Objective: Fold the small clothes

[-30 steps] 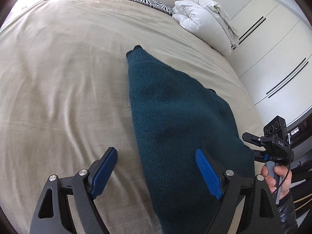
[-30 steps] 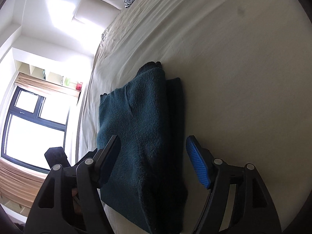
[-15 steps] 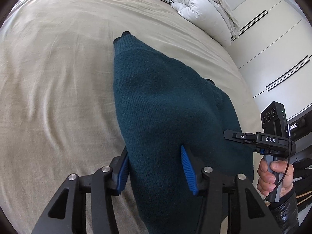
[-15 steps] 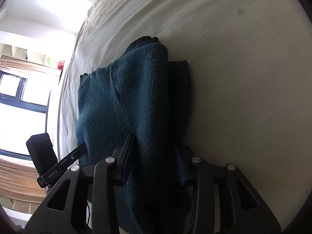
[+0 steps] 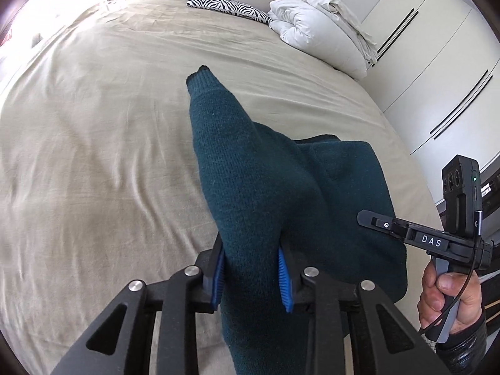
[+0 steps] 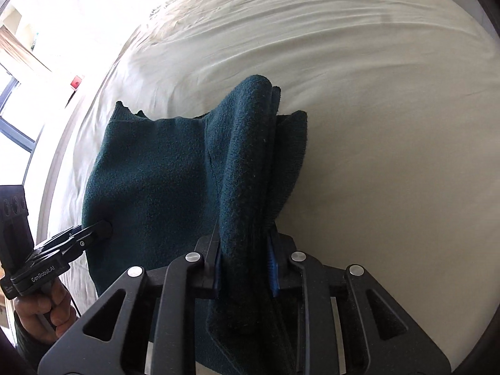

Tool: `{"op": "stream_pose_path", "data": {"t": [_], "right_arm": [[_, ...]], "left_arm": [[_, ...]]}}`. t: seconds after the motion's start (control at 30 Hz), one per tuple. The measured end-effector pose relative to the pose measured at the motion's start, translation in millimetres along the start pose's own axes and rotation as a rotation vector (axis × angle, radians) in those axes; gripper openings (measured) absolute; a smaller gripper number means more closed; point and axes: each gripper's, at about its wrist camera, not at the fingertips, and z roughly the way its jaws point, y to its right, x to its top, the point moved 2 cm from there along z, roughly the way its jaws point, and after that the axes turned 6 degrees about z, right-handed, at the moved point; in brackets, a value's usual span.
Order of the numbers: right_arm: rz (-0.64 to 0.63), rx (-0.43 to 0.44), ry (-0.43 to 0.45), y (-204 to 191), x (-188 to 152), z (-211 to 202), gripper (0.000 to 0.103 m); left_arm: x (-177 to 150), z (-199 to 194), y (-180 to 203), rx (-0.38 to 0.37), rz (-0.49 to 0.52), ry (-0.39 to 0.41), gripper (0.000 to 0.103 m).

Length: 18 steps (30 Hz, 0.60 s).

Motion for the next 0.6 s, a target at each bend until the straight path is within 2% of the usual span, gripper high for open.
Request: {"op": "stream_pose_path", "data": {"t": [0.13, 0.37, 0.5, 0.6], "right_arm": [[-0.025, 0.053, 0.033, -34, -37, -34, 0.02], [-0.075, 0.171, 0.05, -105, -122, -68, 0.02], [-0.093, 0.239, 0.034, -134, -167, -67, 0.02], [-0.068, 0.262, -0.009, -137, -199, -47, 0.02]], "left_arm": [[-28, -59, 4, 0.041, 0.072, 0.048, 0.031], [-102, -138, -22, 0.084, 0.05, 0.098, 0.031], [-146, -158, -43, 0.093, 0.014, 0.094, 0.031], [-176, -147, -67, 0.089, -0.037, 0.048, 0.031]]}}
